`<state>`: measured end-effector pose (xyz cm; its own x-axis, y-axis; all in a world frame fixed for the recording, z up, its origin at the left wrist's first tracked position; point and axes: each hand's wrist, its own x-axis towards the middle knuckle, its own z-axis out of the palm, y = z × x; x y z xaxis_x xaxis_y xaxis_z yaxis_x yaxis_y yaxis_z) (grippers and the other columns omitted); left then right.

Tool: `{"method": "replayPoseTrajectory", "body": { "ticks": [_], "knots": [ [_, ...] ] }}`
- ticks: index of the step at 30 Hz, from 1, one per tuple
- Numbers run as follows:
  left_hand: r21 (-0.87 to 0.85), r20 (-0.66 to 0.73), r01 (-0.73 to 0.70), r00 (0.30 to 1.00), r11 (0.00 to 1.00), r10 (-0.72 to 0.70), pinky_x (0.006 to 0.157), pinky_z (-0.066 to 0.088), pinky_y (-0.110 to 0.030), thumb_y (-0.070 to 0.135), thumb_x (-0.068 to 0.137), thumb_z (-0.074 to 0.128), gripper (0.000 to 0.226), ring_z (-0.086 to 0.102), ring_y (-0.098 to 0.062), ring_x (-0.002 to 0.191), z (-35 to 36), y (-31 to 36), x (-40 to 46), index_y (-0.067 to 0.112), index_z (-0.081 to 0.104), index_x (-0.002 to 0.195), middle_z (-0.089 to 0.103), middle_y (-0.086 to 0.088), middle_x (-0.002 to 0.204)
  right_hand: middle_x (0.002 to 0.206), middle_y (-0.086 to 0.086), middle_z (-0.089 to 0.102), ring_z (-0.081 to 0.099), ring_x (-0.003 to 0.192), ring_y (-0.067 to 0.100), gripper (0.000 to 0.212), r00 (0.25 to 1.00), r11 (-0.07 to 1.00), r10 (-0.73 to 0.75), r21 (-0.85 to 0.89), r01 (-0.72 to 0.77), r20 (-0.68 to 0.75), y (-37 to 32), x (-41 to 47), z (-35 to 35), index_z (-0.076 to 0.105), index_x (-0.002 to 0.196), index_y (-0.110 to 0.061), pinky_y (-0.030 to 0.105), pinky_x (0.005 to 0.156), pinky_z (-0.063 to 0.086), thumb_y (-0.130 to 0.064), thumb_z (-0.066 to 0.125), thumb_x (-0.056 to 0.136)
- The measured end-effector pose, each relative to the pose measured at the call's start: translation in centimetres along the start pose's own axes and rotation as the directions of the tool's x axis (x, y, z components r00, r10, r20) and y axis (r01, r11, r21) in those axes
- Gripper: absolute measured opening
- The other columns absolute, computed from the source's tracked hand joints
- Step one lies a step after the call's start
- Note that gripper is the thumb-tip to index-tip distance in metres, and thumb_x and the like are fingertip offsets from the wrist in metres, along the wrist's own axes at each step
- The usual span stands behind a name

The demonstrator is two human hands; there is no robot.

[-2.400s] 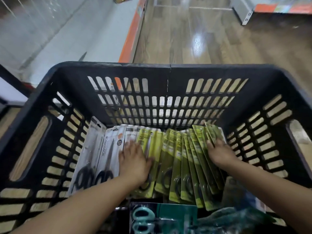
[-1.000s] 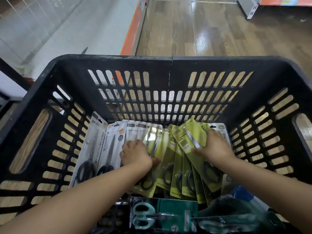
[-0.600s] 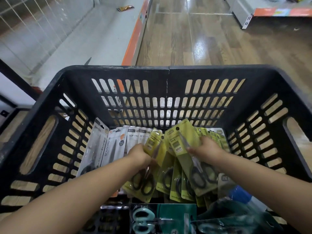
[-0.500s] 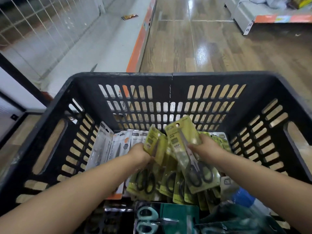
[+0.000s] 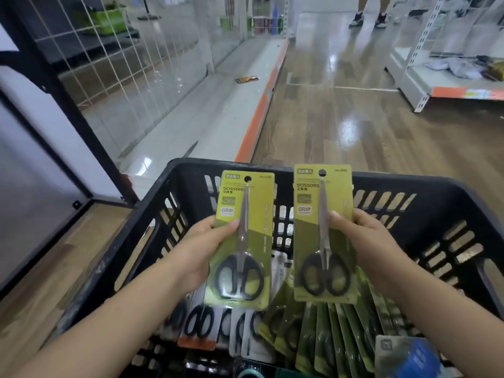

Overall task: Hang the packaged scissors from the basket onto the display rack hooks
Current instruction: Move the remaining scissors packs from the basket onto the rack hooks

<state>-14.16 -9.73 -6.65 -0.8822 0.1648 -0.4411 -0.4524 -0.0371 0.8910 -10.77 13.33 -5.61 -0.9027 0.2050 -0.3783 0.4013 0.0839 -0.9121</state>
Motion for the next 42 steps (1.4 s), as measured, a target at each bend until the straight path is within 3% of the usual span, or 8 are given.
{"method": "replayPoseTrajectory", "body": {
  "ticks": [8, 13, 18, 25, 27, 32, 37, 42],
  "knots": [
    [0.039, -0.049, 0.088, 0.995, 0.995, -0.086, 0.068, 0.058, -0.035, 0.015, 0.089, 0.061, 0.01, 0.071, -0.023, 0.077, 0.4, -2.5, 0.8, 0.009, 0.064, 0.097, 0.074, -0.011, 0.09, 0.081, 0.001, 0.069, 0.067, 0.067, 0.016, 0.012, 0.988, 0.988, 0.151, 0.02, -0.152, 0.036, 3.4, 0.0, 1.3, 0.058, 0.096, -0.019, 0.026, 0.053, 0.05, -0.029, 0.05, 0.095],
    [0.133, -0.121, 0.188, 0.978, 0.973, -0.172, 0.061, 0.055, -0.033, 0.012, 0.09, 0.059, 0.008, 0.071, -0.021, 0.072, 0.3, -5.0, 1.8, 0.014, 0.064, 0.096, 0.075, -0.007, 0.085, 0.09, 0.004, 0.068, 0.066, 0.085, 0.025, 0.009, 0.967, 0.967, 0.255, -0.007, -0.255, 0.014, 5.8, 1.1, 1.5, 0.057, 0.09, -0.023, 0.046, 0.084, 0.053, -0.028, 0.051, 0.095],
    [0.19, -0.203, 0.337, 0.932, 0.922, -0.299, 0.073, 0.052, -0.038, 0.015, 0.088, 0.063, 0.009, 0.066, -0.026, 0.083, 0.3, -7.6, 2.1, 0.015, 0.067, 0.097, 0.072, -0.01, 0.091, 0.095, 0.0, 0.067, 0.064, 0.088, 0.022, 0.003, 0.932, 0.933, 0.358, -0.044, -0.356, 0.061, 7.8, 2.2, 2.1, 0.058, 0.091, -0.027, 0.042, 0.084, 0.053, -0.03, 0.057, 0.092],
    [0.188, -0.257, 0.52, 0.845, 0.833, -0.469, 0.057, 0.053, -0.028, 0.011, 0.089, 0.062, 0.005, 0.064, -0.023, 0.071, 1.7, -8.1, 0.4, 0.014, 0.063, 0.085, 0.07, -0.009, 0.083, 0.113, 0.008, 0.064, 0.062, 0.1, 0.031, 0.038, 0.82, 0.821, 0.571, -0.028, -0.57, 0.033, 9.2, 0.9, 2.5, 0.055, 0.122, -0.016, 0.047, 0.091, 0.05, -0.028, 0.063, 0.087],
    [0.16, -0.267, 0.522, 0.84, 0.838, -0.472, 0.047, 0.049, -0.019, 0.011, 0.09, 0.06, 0.007, 0.063, -0.014, 0.06, 2.3, -5.9, -0.4, 0.014, 0.061, 0.084, 0.067, -0.004, 0.075, 0.11, 0.01, 0.066, 0.062, 0.101, 0.033, 0.032, 0.798, 0.798, 0.603, -0.01, -0.603, 0.011, 7.5, 0.4, 1.9, 0.058, 0.118, -0.015, 0.048, 0.093, 0.049, -0.025, 0.062, 0.088],
    [0.063, -0.265, 0.465, 0.861, 0.883, -0.435, 0.076, 0.057, -0.037, 0.011, 0.092, 0.058, 0.007, 0.068, -0.025, 0.085, 2.8, 4.8, -3.3, 0.015, 0.063, 0.096, 0.071, -0.009, 0.096, 0.1, 0.006, 0.069, 0.065, 0.094, 0.03, 0.023, 0.835, 0.83, 0.551, -0.106, -0.548, -0.002, -3.6, -0.2, 0.5, 0.061, 0.108, -0.017, 0.048, 0.092, 0.05, -0.031, 0.059, 0.089],
    [0.005, -0.299, 0.28, 0.917, 0.96, -0.265, 0.061, 0.055, -0.029, 0.011, 0.09, 0.061, 0.007, 0.066, -0.016, 0.065, 2.4, 21.7, -8.0, 0.017, 0.062, 0.086, 0.071, -0.003, 0.078, 0.097, 0.004, 0.065, 0.061, 0.089, 0.025, 0.022, 0.928, 0.919, 0.371, -0.162, -0.361, 0.041, -23.2, -2.7, -0.1, 0.058, 0.109, -0.018, 0.037, 0.08, 0.05, -0.032, 0.057, 0.091],
    [-0.038, -0.383, 0.011, 0.923, 0.999, -0.024, 0.046, 0.051, -0.018, 0.008, 0.09, 0.06, 0.014, 0.063, -0.008, 0.048, 2.9, 41.8, -16.2, 0.016, 0.061, 0.079, 0.067, 0.005, 0.056, 0.086, -0.003, 0.066, 0.062, 0.078, 0.017, 0.014, 0.995, 0.984, 0.04, -0.177, -0.023, 0.096, -45.2, -8.4, -0.3, 0.062, 0.099, -0.022, 0.031, 0.078, 0.051, -0.031, 0.06, 0.089]
  ]
}}
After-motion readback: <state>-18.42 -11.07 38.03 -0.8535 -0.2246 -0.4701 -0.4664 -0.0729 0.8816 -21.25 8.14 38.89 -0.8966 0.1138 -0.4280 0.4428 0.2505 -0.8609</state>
